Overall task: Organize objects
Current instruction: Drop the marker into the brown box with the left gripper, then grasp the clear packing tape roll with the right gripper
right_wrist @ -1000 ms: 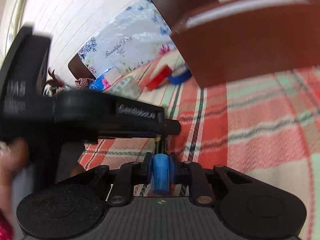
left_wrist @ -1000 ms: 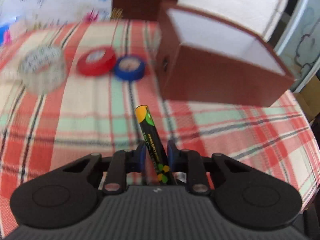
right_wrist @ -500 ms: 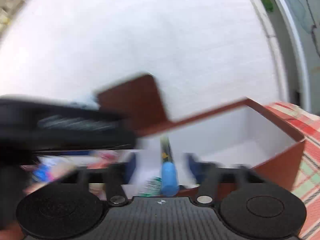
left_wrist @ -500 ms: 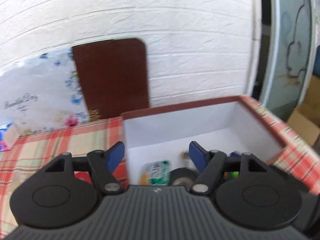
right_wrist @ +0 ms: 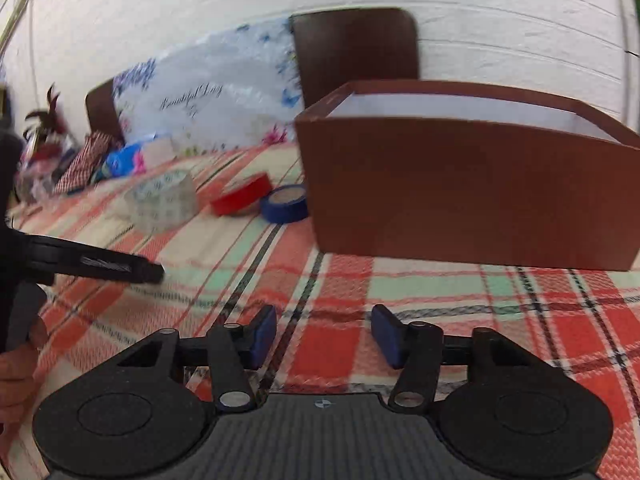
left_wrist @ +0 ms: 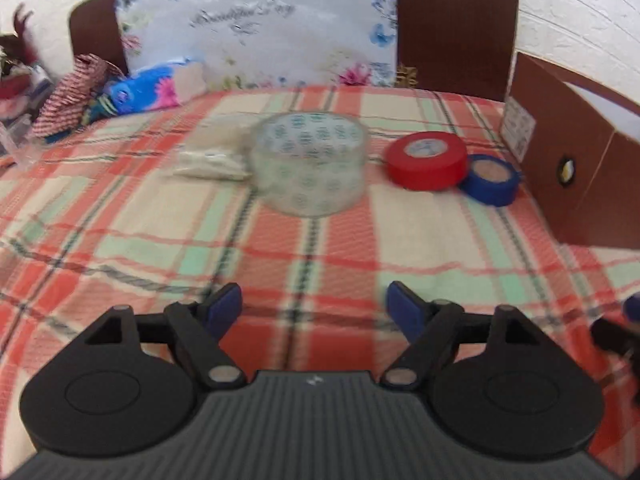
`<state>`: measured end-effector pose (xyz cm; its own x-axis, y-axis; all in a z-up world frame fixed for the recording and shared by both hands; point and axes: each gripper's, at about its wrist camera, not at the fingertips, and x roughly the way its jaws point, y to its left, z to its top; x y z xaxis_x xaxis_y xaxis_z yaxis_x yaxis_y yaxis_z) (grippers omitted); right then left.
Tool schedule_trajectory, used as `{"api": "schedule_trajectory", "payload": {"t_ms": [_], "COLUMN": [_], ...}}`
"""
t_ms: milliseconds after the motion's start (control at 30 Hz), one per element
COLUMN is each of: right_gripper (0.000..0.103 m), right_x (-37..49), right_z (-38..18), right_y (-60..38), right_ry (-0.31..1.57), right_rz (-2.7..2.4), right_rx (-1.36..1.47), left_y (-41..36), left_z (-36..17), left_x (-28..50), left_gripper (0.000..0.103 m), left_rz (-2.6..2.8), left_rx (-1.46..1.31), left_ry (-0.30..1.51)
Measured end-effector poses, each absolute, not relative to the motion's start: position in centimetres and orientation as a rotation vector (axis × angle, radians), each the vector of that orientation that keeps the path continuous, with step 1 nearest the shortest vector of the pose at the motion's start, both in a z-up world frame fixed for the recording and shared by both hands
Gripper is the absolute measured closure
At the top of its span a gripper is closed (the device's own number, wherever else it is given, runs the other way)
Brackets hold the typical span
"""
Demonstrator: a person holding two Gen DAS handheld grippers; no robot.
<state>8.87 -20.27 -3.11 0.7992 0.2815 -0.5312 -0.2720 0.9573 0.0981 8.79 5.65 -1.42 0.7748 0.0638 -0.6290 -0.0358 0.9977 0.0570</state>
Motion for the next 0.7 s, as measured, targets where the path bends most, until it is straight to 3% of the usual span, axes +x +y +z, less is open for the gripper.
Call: {"api": "schedule_trajectory", "payload": {"t_ms": [200,367,500,533,633,700], "right_gripper": [0.046,0.045,0.042,0.04,0.02,0.017], "right_x": [8.8,9.3,11.6,12.2,14.3,15.9], "right_z": [-2.9,-2.4,-1.8,-1.4,-0.3,0.1], "right_y": [-20.2,-17.2,-13.4,-12.4,-9.3,-7.1], "right_ry": [0.586,0.591,0.559,0.527,0.411,0.352], "right_rz": [0.322,0.398,0.455,0.467,0.504,0.532], "right_rx": [-0.065,-0.142,-0.182,-0.19,-0.211,-0.225], "left_y": [10.0,16.1,16.3,16.5,17.0,17.0], "left_z": [-1.3,-1.7,-1.7,-1.7,-1.8,-1.8], "left_x": [9.7,11.5,11.5,11.4,11.4,11.5], "left_gripper": [0.011,0.008,0.007,0.007,0.006,0.005], "left_rz": [0.14,0.237,0.222,0.21,0.194,0.194], "left_rx": [0.055,-0.12,-0.144,-0.159,-0.198,-0.196], "left_ry": [0.641,0.615,0.588,0.582,0.575,0.577]}}
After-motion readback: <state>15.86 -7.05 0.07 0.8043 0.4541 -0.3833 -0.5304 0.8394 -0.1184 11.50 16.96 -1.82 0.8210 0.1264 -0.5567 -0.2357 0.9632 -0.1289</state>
